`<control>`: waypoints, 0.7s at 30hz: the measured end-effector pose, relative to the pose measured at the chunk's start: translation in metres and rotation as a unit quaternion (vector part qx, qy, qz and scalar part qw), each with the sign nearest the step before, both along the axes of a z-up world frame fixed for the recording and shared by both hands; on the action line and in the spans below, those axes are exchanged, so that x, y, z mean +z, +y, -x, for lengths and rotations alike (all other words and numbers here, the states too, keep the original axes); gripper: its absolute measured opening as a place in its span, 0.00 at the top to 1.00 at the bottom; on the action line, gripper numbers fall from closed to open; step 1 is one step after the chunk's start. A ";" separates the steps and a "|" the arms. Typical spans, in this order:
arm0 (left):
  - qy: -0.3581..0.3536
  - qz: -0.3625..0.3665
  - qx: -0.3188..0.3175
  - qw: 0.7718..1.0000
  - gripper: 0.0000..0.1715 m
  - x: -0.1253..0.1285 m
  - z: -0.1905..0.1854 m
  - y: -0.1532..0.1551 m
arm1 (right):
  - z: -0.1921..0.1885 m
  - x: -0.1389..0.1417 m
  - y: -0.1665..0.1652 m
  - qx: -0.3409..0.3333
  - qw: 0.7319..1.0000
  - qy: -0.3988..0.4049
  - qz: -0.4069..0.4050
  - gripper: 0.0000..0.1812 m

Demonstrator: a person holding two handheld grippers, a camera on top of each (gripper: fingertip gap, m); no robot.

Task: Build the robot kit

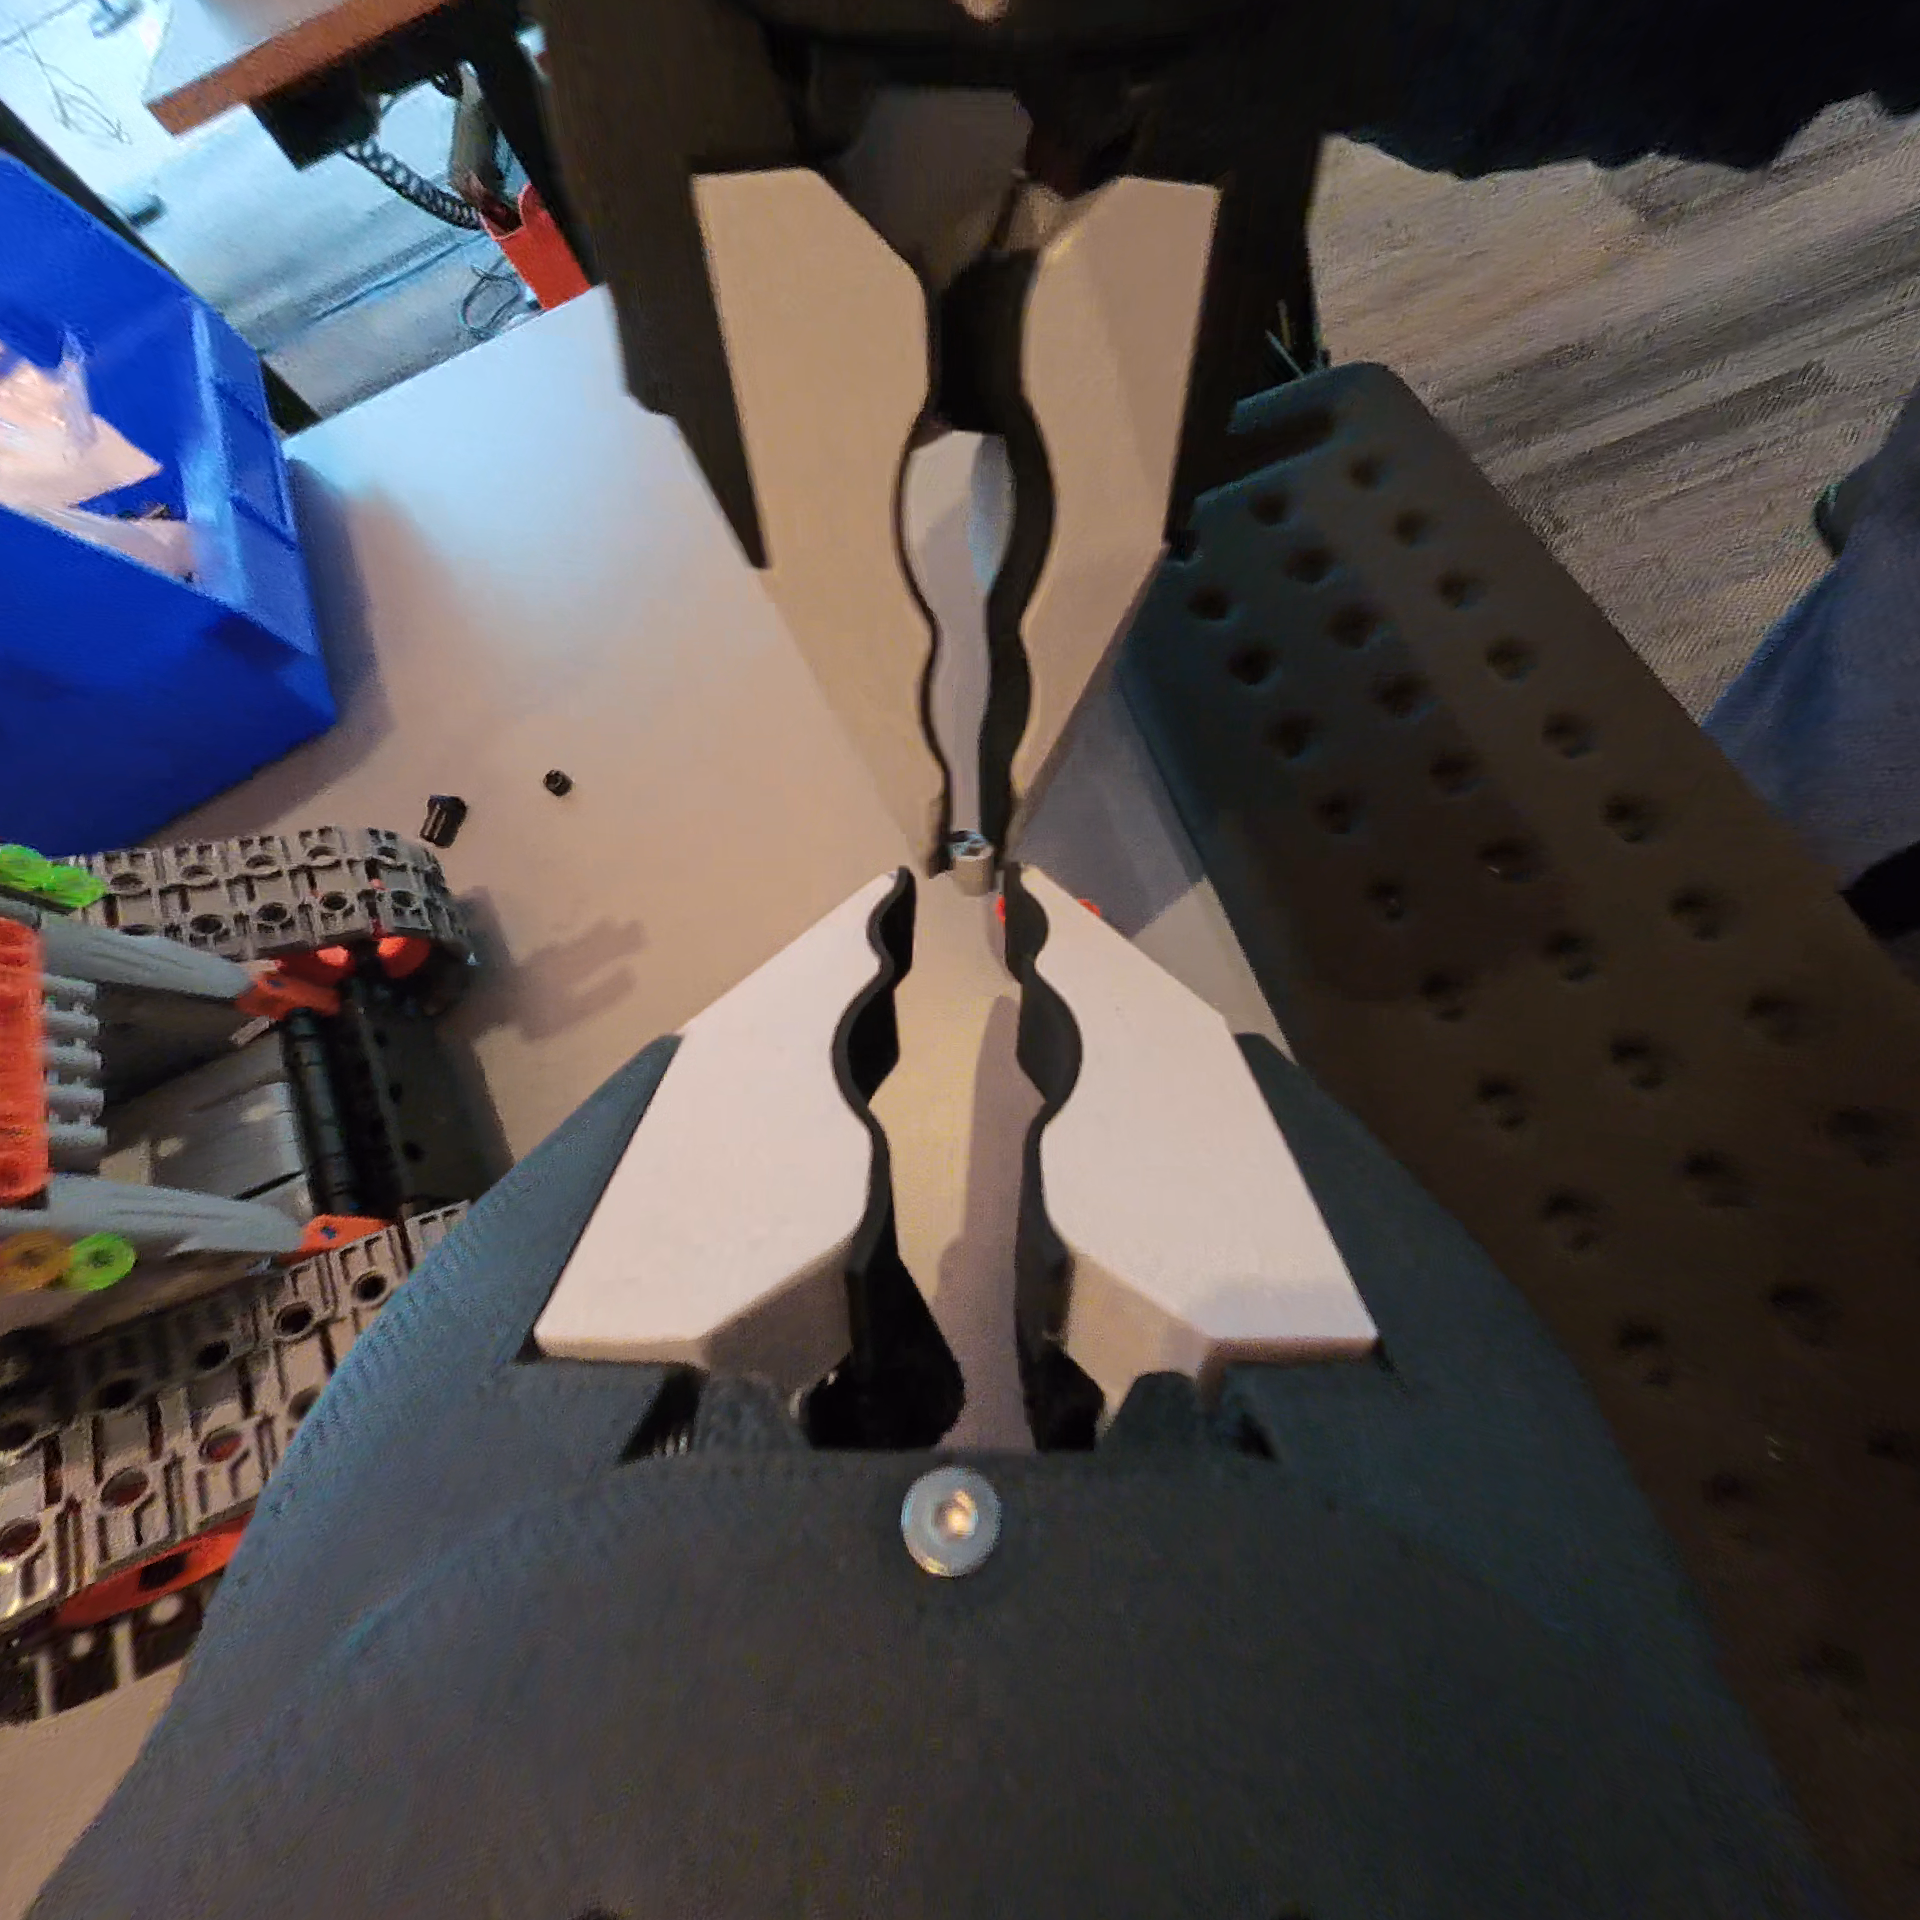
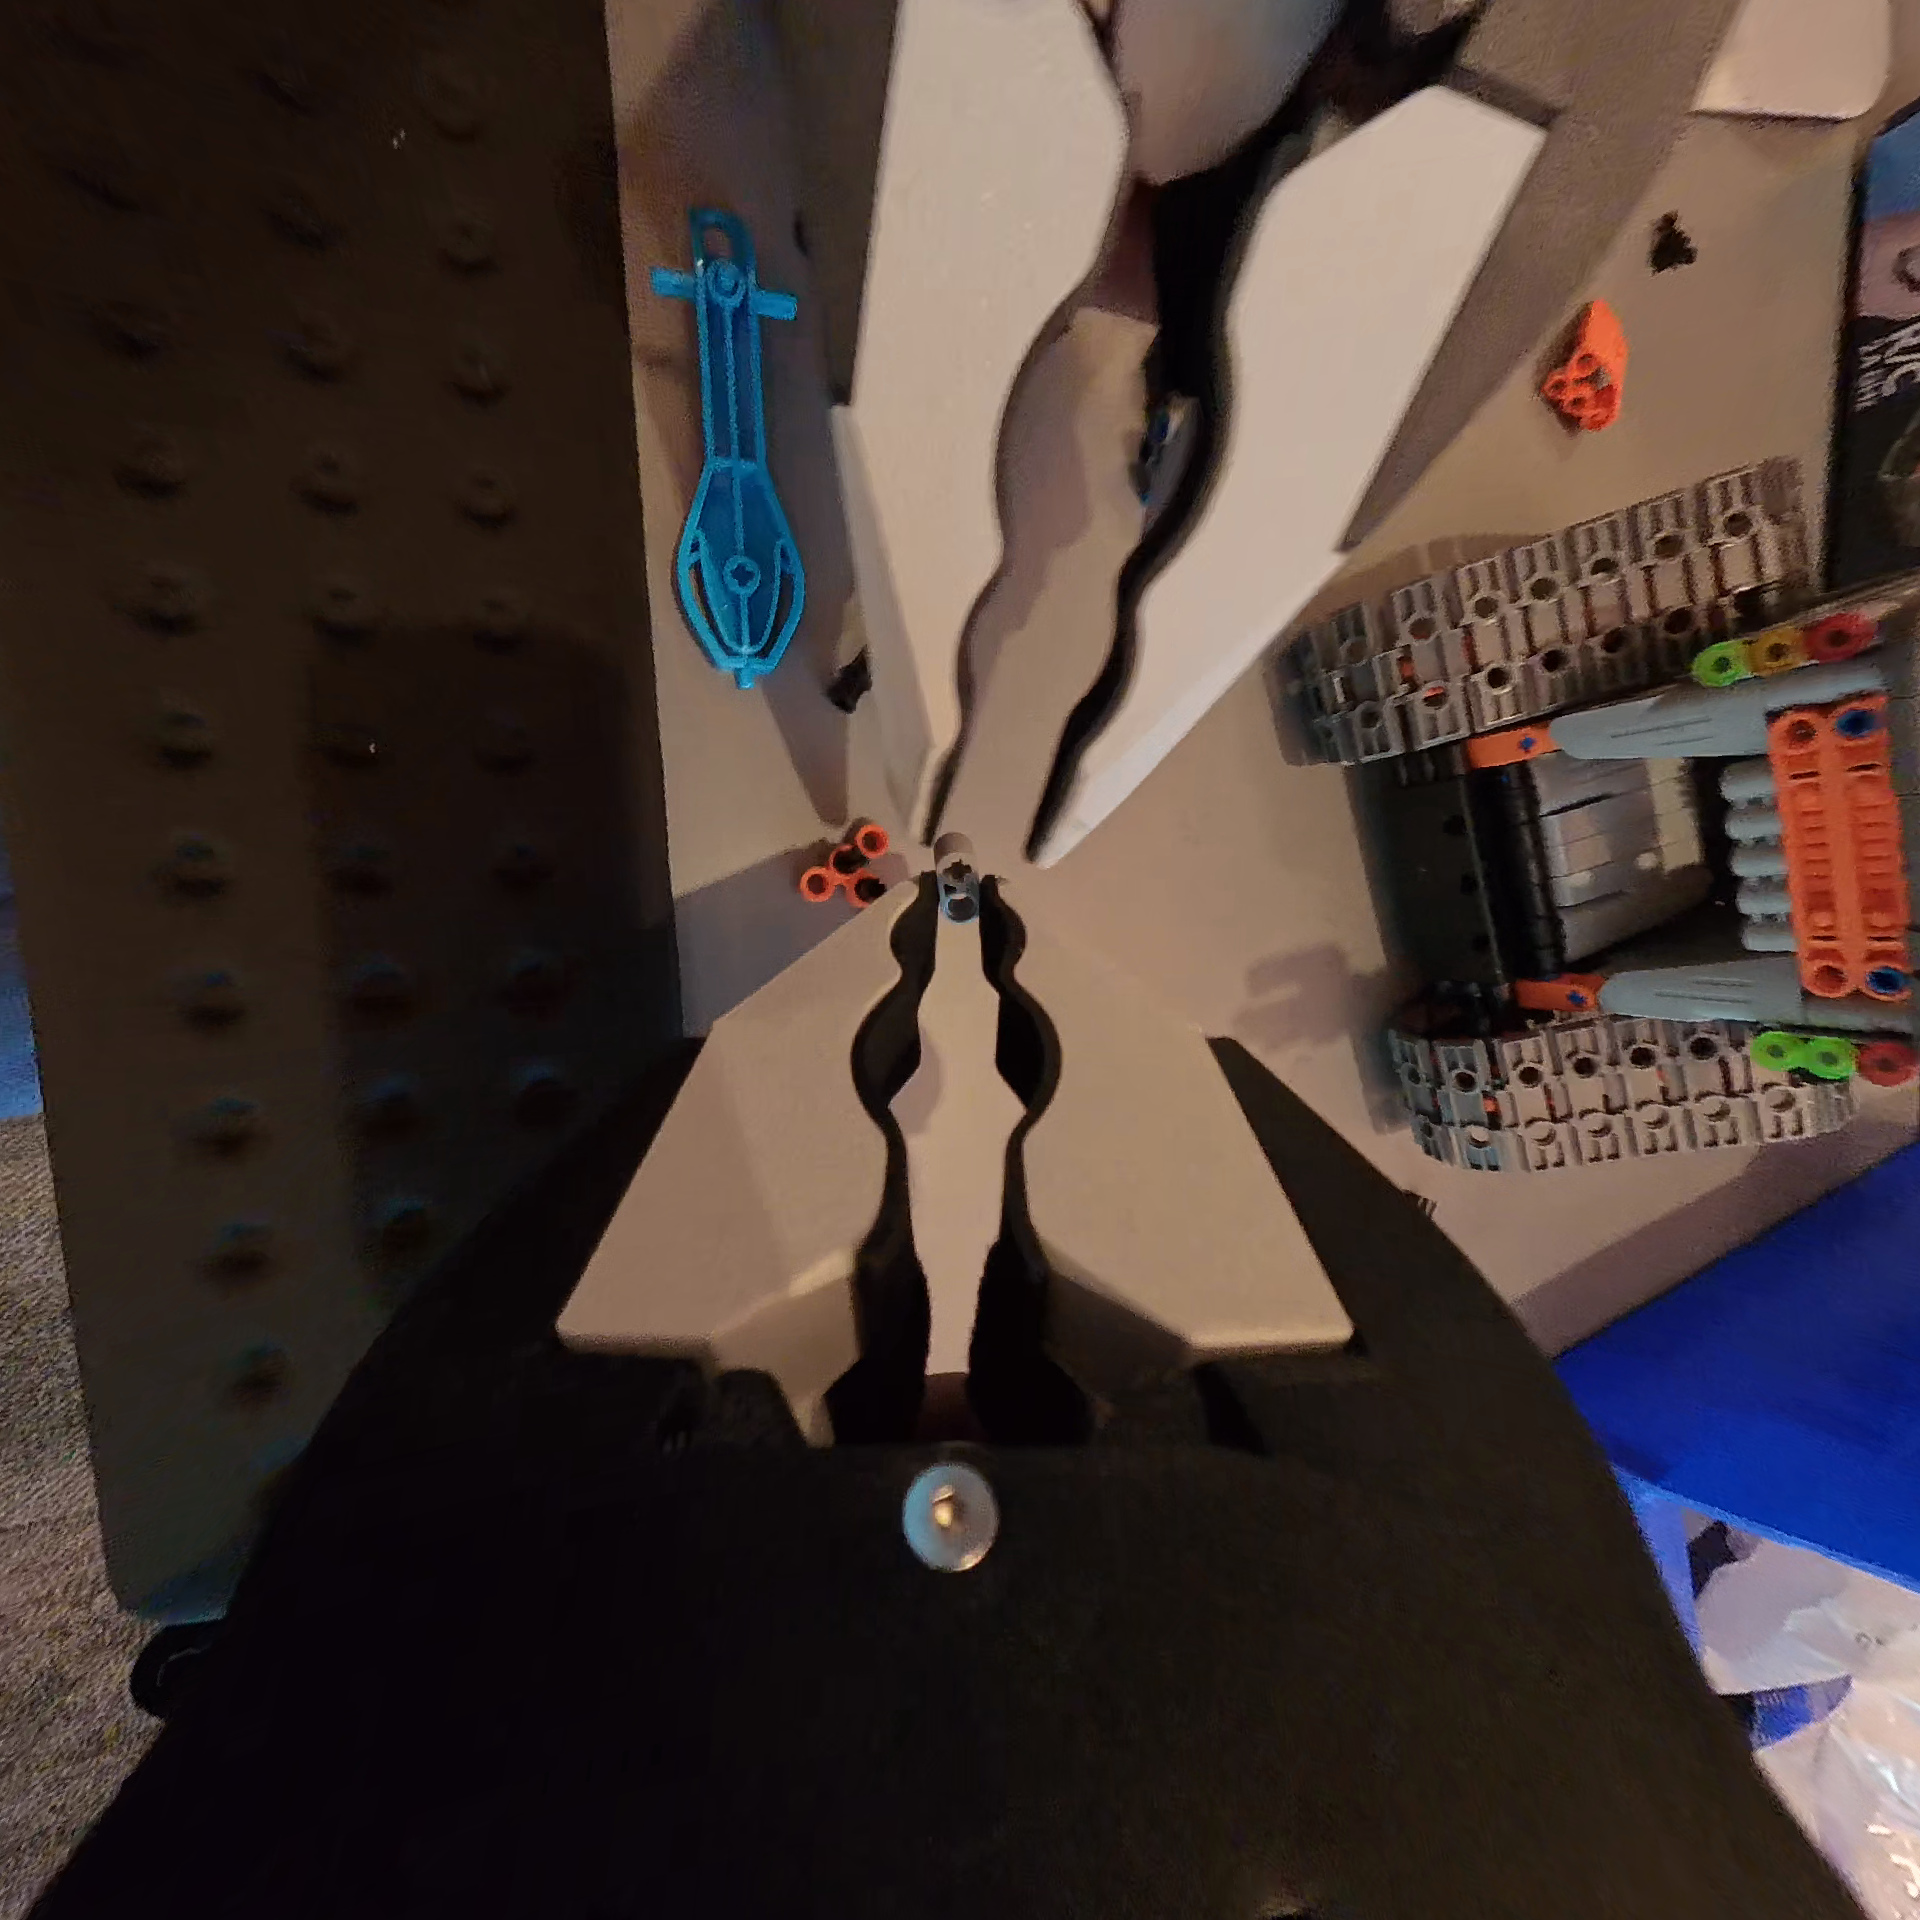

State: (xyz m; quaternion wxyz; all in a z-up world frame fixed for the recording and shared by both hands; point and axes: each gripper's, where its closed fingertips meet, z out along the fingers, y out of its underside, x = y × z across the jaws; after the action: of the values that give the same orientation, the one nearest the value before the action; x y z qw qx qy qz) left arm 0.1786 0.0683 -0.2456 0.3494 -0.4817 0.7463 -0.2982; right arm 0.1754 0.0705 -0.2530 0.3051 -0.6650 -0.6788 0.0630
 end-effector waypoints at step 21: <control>-0.113 -0.004 0.077 0.991 0.97 0.020 0.007 -0.006 | 0.010 0.027 -0.005 0.037 0.989 0.143 0.013 0.97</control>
State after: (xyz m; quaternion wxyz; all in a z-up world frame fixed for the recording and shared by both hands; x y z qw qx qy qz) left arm 0.1713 0.0622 -0.2257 0.4554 -0.4997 0.6635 -0.3203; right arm 0.1651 0.0654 -0.2262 0.3877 -0.6271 -0.6519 0.1773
